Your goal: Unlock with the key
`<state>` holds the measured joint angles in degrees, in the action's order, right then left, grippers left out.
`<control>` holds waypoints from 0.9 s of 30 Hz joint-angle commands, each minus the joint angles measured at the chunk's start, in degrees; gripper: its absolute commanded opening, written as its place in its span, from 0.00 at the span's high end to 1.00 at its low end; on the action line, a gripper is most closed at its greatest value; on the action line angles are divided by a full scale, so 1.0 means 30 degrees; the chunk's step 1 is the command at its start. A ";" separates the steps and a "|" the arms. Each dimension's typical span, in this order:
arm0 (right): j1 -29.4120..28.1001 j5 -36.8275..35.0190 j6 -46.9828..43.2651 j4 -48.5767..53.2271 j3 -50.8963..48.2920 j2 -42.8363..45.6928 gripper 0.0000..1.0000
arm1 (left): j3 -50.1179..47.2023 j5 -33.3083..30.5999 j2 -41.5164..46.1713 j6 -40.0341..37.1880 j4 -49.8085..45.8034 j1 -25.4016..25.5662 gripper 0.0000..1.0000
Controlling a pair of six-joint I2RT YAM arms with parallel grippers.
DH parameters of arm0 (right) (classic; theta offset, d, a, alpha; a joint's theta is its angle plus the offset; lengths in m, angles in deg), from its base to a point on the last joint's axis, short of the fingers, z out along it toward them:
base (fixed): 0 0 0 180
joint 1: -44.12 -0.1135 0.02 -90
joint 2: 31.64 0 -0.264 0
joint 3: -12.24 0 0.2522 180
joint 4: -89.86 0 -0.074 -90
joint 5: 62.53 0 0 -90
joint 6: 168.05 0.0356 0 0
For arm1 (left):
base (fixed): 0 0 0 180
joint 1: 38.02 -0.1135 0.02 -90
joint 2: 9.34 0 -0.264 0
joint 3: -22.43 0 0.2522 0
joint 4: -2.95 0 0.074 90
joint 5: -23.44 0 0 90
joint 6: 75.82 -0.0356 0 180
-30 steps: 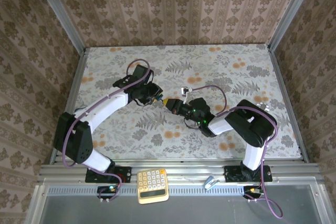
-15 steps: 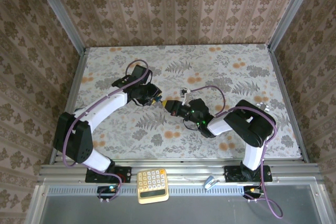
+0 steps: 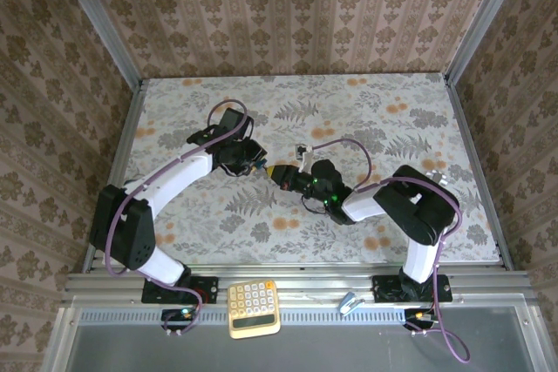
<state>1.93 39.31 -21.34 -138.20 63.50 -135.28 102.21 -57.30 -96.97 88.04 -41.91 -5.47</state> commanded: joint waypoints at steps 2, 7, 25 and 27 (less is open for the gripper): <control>0.0011 -0.0122 -0.0782 0.0277 -0.0446 0.0728 1.00 | 0.0431 -0.0141 0.0611 -0.0663 -0.1507 -0.0629 0.74; -0.0049 0.0271 -0.0762 -0.0274 -0.1473 0.0934 1.00 | 0.0822 -0.0948 0.0878 -0.1252 -0.2265 -0.1226 0.74; -0.0614 -0.0896 0.0063 0.1209 -0.0751 0.1663 1.00 | 0.1238 -0.0412 0.0061 -0.0841 -0.1898 0.0070 0.74; -0.0571 -0.0788 0.0803 0.1742 0.0178 0.1283 1.00 | 0.1455 -0.0277 -0.0241 -0.0668 -0.1705 0.0670 0.75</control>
<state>-0.22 38.43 -21.30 -135.08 60.83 -131.01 103.95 -54.77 -96.87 86.03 -47.81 -4.70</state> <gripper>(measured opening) 0.066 0.332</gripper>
